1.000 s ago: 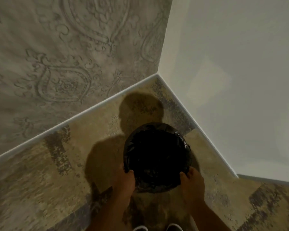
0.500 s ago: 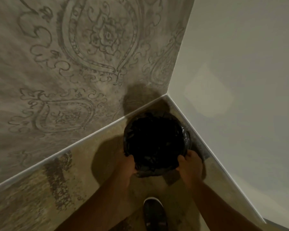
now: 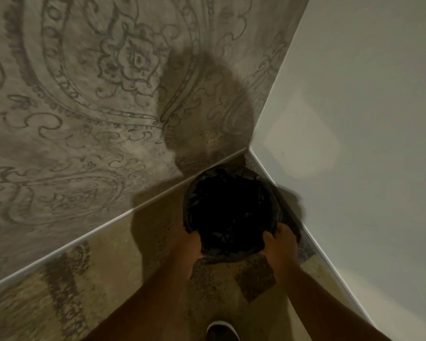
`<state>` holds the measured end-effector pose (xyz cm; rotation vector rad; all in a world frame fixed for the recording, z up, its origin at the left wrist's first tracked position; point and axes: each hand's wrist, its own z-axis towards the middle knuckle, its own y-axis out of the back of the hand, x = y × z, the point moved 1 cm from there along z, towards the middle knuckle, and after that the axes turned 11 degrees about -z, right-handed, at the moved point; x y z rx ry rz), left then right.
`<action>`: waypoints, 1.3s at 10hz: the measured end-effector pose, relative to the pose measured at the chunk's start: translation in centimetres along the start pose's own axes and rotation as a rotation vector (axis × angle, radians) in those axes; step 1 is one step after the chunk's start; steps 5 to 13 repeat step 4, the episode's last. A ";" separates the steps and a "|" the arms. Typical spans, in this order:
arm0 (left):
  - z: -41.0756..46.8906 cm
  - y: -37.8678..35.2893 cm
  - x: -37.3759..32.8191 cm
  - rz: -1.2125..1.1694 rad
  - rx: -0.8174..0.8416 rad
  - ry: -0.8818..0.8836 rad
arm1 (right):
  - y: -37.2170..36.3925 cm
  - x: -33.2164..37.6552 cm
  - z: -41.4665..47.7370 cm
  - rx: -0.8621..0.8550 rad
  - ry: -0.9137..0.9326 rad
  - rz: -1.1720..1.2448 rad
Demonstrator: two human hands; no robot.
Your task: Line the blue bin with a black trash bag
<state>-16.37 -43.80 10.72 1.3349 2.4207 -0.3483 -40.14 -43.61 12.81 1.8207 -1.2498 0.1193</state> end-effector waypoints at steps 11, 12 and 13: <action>-1.2 1.1 0.6 0.059 -0.021 0.043 | 1.6 0.6 -1.1 0.141 -0.043 -0.026; -1.2 1.1 0.6 0.059 -0.021 0.043 | 1.6 0.6 -1.1 0.141 -0.043 -0.026; -1.2 1.1 0.6 0.059 -0.021 0.043 | 1.6 0.6 -1.1 0.141 -0.043 -0.026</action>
